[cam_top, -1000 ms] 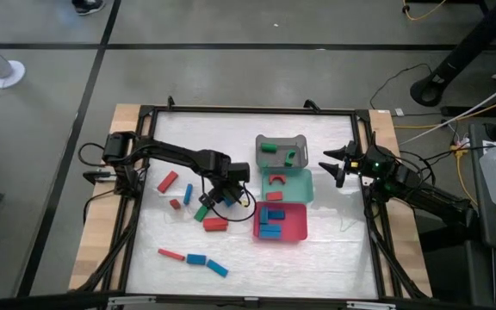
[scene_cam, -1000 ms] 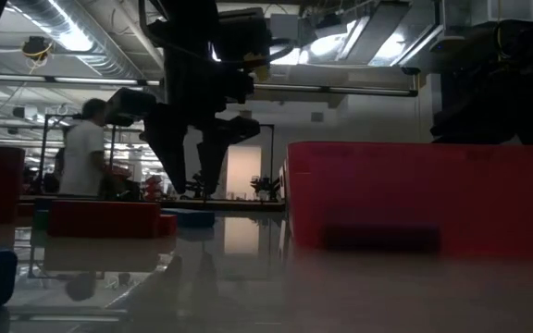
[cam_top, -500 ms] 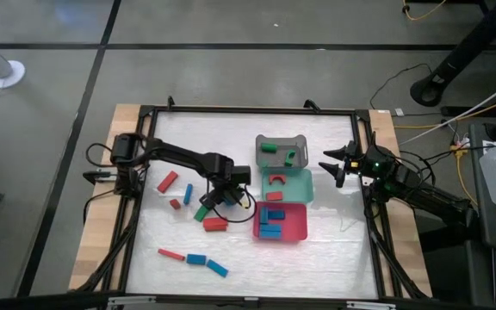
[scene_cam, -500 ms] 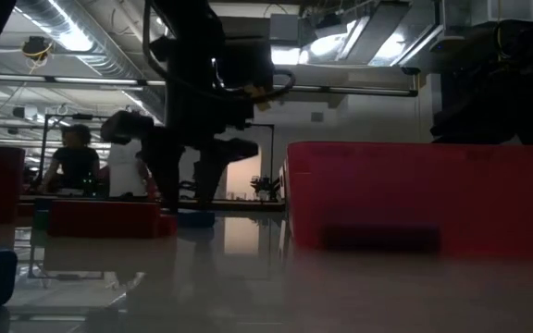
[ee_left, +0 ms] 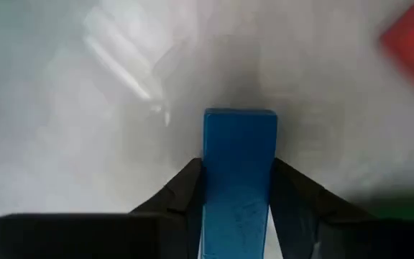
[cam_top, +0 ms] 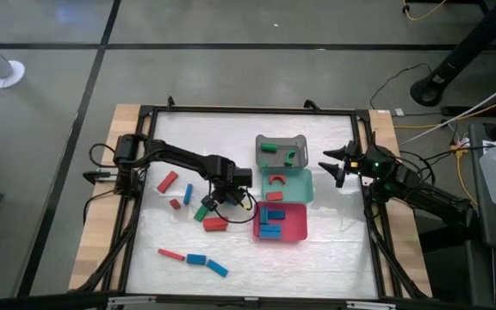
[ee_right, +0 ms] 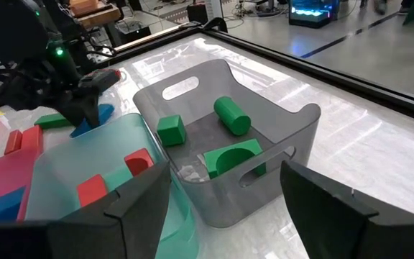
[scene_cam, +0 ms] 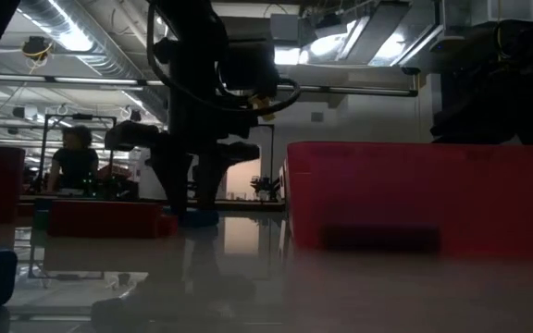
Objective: Sort blocks
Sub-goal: Put the blue block into the red bin, then put the red block into the green bin
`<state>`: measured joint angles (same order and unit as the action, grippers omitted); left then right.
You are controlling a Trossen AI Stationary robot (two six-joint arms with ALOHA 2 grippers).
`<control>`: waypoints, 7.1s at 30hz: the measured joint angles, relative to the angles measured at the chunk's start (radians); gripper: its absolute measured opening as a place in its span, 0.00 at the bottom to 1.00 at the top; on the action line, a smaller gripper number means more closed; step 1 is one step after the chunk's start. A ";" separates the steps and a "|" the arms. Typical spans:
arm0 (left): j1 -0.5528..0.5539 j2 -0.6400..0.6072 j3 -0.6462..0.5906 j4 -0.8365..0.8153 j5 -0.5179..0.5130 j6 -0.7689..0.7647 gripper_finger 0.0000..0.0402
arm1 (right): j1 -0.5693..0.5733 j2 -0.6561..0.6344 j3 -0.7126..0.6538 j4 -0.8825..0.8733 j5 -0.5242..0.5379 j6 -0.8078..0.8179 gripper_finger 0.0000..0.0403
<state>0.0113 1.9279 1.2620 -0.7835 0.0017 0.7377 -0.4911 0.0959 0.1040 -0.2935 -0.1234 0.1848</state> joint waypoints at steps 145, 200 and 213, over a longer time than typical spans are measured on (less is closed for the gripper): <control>-0.301 -0.452 -0.099 0.223 0.186 -1.191 0.55 | 0.000 0.000 0.000 0.006 0.000 0.000 0.66; -0.845 -0.505 -0.617 0.262 0.122 -1.366 0.30 | 0.000 0.000 0.000 0.006 0.000 0.000 0.66; -0.842 -0.517 -0.602 0.425 0.216 -1.637 0.10 | 0.000 0.000 0.000 0.006 0.000 0.000 0.66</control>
<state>-0.8307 1.4107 0.6600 -0.3590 0.2173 -0.8997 -0.4911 0.0956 0.1036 -0.2878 -0.1234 0.1844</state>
